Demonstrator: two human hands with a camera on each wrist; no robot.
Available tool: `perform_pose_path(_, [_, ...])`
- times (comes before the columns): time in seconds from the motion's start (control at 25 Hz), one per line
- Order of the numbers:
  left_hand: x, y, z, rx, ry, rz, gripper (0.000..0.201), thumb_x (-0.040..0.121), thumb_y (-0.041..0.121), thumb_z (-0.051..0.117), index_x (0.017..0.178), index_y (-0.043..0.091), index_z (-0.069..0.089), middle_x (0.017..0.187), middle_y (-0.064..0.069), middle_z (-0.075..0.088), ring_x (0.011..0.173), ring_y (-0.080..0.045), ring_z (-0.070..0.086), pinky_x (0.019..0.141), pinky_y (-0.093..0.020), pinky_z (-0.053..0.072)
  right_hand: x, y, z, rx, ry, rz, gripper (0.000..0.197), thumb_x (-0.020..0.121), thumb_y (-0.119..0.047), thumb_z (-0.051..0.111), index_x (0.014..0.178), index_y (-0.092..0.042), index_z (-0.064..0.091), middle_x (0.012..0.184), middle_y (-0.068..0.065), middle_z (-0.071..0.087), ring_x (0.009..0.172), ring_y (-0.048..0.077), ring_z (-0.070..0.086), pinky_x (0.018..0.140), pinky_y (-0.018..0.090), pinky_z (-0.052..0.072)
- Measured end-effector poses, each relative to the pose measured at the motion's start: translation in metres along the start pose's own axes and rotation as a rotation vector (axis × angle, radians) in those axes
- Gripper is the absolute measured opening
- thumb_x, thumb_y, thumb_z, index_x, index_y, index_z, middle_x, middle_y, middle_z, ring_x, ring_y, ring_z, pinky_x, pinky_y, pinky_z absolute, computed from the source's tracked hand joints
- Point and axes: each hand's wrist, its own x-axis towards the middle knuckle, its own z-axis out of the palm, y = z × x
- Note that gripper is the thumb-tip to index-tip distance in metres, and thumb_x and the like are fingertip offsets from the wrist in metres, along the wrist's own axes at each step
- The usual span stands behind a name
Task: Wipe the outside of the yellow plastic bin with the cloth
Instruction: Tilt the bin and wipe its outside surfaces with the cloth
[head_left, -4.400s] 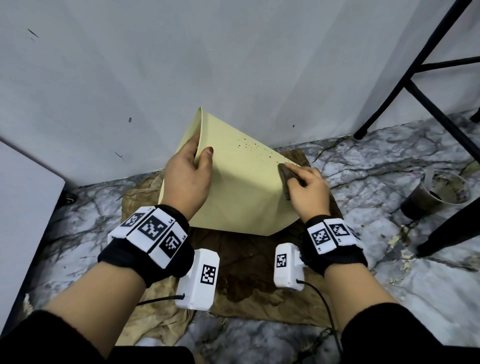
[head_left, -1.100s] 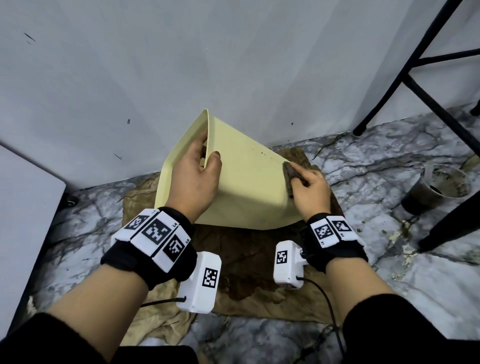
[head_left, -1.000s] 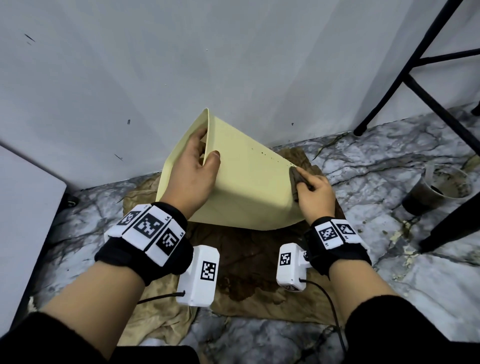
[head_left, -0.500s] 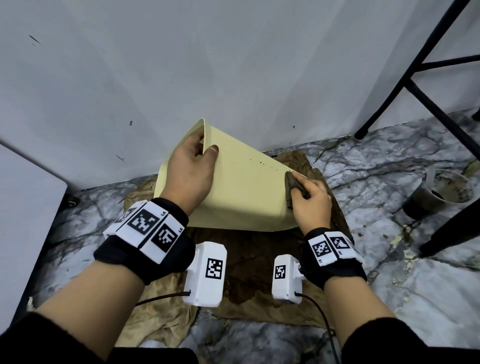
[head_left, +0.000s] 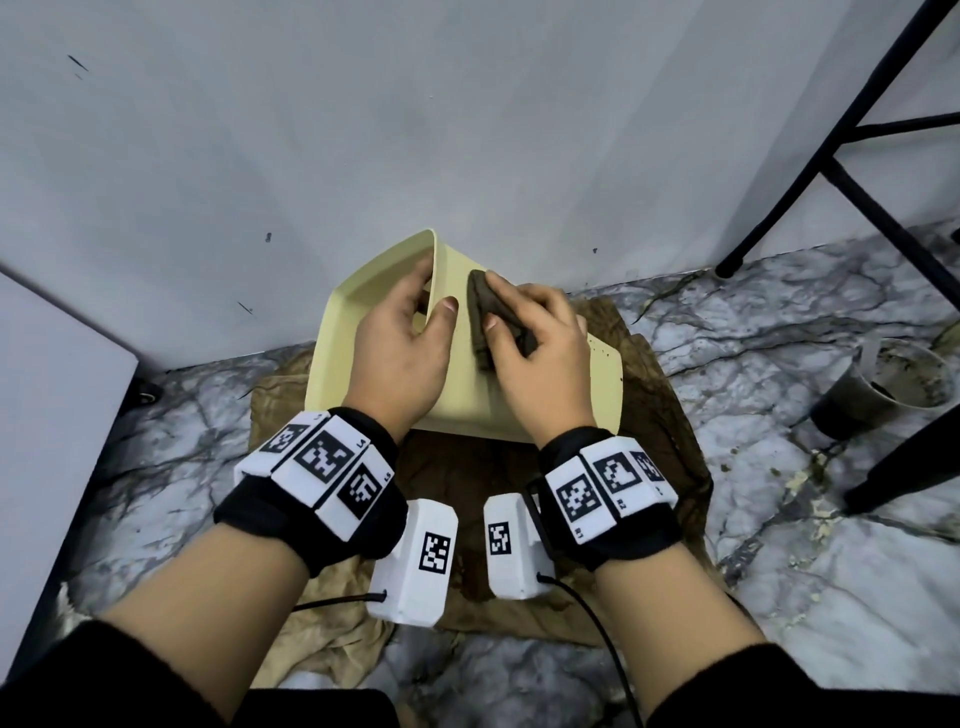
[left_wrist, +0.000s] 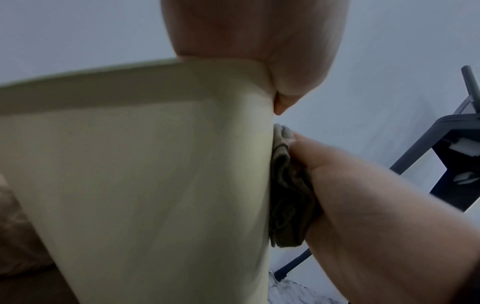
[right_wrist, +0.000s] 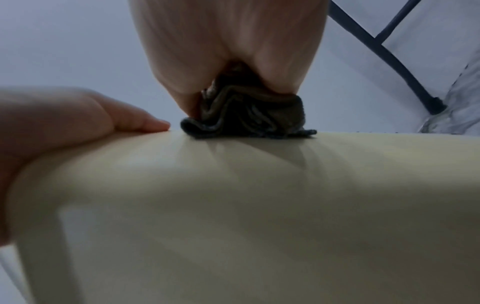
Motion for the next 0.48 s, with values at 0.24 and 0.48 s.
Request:
perform_pose_path(0.24, [0.000, 0.001, -0.002, -0.049, -0.017, -0.020, 0.043, 0.088, 0.024, 0.050, 0.130, 0.020, 0.047, 0.110, 0.007, 0.059, 0.108, -0.013, 0.055, 0.097, -0.033, 0.045, 0.012, 0.063, -0.030, -0.082, 0.047, 0.222, 0.035, 0.086, -0.018, 0.055, 0.118, -0.032, 0.057, 0.120, 0.006, 0.053, 0.111, 0.030, 0.047, 0.102, 0.037, 0.039])
perform_pose_path(0.48, [0.001, 0.001, -0.002, -0.070, -0.046, -0.037, 0.052, 0.080, 0.034, 0.047, 0.130, 0.023, 0.048, 0.117, 0.005, 0.061, 0.113, -0.016, 0.055, 0.101, -0.041, 0.045, 0.005, 0.123, -0.053, -0.098, 0.075, 0.503, 0.036, 0.086, -0.020, 0.054, 0.121, -0.028, 0.056, 0.128, 0.011, 0.053, 0.117, 0.028, 0.050, 0.109, 0.043, 0.035])
